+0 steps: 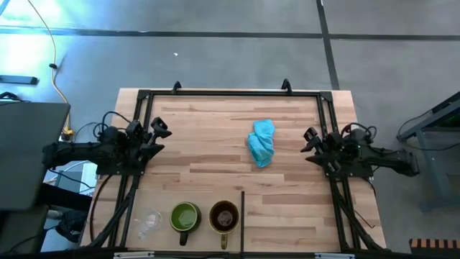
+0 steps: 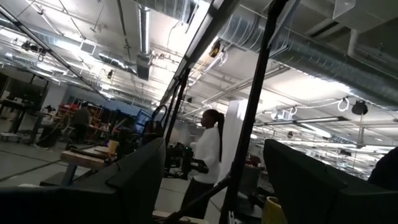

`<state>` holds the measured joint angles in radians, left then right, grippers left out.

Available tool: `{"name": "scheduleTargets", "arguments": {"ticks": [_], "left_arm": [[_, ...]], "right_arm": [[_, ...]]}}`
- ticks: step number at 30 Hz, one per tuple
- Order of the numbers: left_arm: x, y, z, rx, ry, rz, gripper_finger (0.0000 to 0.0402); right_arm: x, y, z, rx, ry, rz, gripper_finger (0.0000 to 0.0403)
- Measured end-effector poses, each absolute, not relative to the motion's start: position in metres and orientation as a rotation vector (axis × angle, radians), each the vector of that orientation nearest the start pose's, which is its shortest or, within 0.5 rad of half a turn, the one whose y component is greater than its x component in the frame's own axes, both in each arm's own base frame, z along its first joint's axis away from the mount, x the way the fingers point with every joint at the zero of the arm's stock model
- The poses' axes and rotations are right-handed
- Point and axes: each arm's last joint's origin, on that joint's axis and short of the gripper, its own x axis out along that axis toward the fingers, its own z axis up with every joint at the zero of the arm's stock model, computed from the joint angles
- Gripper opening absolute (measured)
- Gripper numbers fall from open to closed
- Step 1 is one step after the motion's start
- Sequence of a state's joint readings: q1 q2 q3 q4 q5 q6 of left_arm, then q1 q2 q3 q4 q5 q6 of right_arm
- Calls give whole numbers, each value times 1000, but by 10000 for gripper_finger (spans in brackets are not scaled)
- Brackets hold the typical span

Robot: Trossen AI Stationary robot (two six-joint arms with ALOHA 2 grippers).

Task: Stack small to large cups/mugs on shelf
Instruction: Return to Home Position

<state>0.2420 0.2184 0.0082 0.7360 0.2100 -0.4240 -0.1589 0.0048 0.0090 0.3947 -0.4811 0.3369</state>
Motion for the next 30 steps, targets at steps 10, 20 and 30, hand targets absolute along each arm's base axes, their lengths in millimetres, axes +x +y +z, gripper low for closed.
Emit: {"name": "scheduleTargets", "arguments": {"ticks": [10, 20, 30], "left_arm": [[98, 18, 214, -355, -472, -94, 262], [100, 8, 213, -341, -458, -134, 262], [102, 8, 209, -306, -434, -34, 262]], "right_arm": [[89, -3, 202, 212, -350, 236, 140], [90, 7, 200, 214, -321, 318, 140], [95, 2, 186, 251, -180, 225, 140]]}}
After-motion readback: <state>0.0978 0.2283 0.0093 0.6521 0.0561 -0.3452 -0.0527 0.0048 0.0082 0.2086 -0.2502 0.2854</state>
